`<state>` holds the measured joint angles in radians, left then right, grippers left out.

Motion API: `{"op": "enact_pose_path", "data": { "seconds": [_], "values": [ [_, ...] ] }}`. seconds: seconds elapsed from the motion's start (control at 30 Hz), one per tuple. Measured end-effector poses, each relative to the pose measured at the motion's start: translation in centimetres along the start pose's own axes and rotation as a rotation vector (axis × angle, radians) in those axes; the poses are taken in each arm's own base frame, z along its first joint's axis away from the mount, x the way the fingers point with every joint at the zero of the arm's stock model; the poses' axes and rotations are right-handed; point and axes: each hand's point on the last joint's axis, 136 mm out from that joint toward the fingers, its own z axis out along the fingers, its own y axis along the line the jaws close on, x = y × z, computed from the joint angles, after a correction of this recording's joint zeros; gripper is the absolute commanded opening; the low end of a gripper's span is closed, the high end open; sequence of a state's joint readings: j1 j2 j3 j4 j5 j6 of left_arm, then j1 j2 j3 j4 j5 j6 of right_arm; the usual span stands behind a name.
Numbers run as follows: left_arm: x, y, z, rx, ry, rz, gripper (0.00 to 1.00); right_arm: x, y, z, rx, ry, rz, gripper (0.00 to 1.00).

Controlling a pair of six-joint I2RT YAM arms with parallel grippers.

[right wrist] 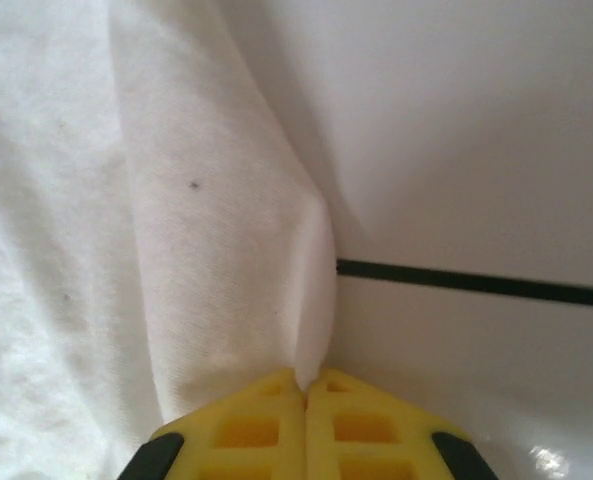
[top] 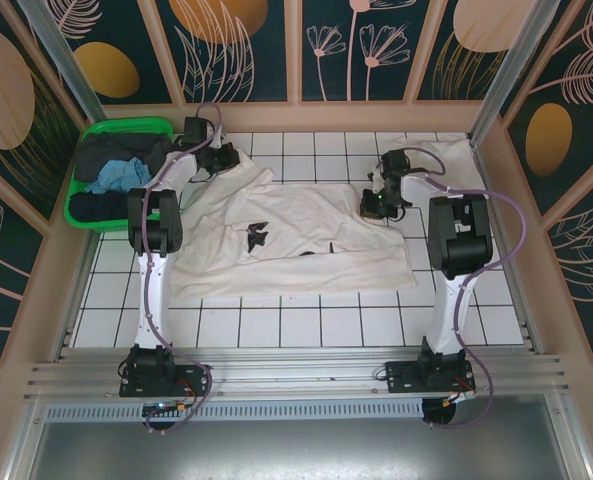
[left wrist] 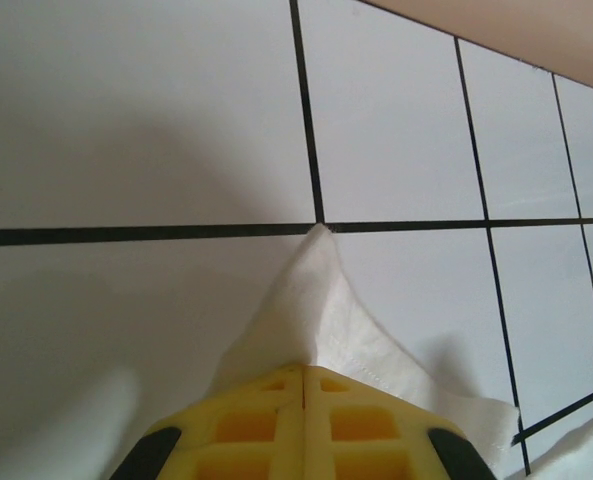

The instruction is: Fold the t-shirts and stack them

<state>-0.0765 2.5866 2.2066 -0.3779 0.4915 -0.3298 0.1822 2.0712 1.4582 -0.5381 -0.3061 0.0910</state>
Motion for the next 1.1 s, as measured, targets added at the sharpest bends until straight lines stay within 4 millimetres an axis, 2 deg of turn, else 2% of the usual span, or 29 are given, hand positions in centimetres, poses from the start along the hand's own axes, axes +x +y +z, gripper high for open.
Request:
{"op": "enact_pose_path", "data": {
  "seconds": [0.13,0.23,0.3,0.33,0.37,0.47,0.5,0.6,0.67,0.73,0.83,0.93,1.0,1.1],
  "values": [
    [0.1,0.0,0.0,0.003,0.002,-0.001,0.01,0.2,2.1,-1.2,0.141,-0.031,-0.093,0.0],
    [0.1,0.0,0.0,0.002,0.002,-0.001,0.01,0.9,5.7,-2.9,0.22,-0.094,-0.188,0.0],
    [0.1,0.0,0.0,0.002,0.002,-0.001,0.02,2.3,8.8,-3.7,0.229,-0.12,-0.253,0.0],
    [0.1,0.0,0.1,0.002,0.003,-0.001,0.02,3.0,9.9,-3.7,0.231,-0.122,-0.275,0.05],
    [0.2,0.1,0.1,0.004,0.002,-0.001,0.02,4.0,11.2,-3.4,0.228,-0.116,-0.299,0.2],
    [0.5,0.1,0.2,0.008,0.008,-0.004,0.02,7.4,13.0,-1.5,0.245,-0.06,-0.347,0.47],
    [0.5,0.1,0.3,0.009,0.009,-0.004,0.02,8.5,13.0,-0.7,0.254,-0.033,-0.356,0.53],
    [0.4,-0.1,0.2,0.021,0.01,-0.002,0.02,10.9,12.2,0.2,0.268,0.031,-0.355,0.57],
    [0.4,-0.2,0.2,0.022,0.011,-0.003,0.02,11.1,11.9,-0.1,0.241,0.044,-0.331,0.63],
    [0.4,-0.1,0.2,0.022,0.01,-0.003,0.02,10.2,11.8,-1.4,0.189,0.018,-0.29,0.68],
    [0.3,0.1,0.1,0.02,0.008,-0.005,0.02,6.5,11.1,-5.0,0.106,-0.105,-0.197,0.69],
    [0.2,0.2,0.0,0.019,0.007,-0.006,0.02,3.2,9.3,-6.8,0.079,-0.201,-0.115,0.67],
    [0.2,0.3,0.0,0.018,0.006,-0.007,0.01,2.6,8.3,-6.1,0.067,-0.197,-0.073,0.64],
    [0.2,0.4,-0.1,0.017,0.005,-0.009,0.01,3.2,8.2,-3.5,0.043,-0.142,-0.063,0.49]
  ]
}}
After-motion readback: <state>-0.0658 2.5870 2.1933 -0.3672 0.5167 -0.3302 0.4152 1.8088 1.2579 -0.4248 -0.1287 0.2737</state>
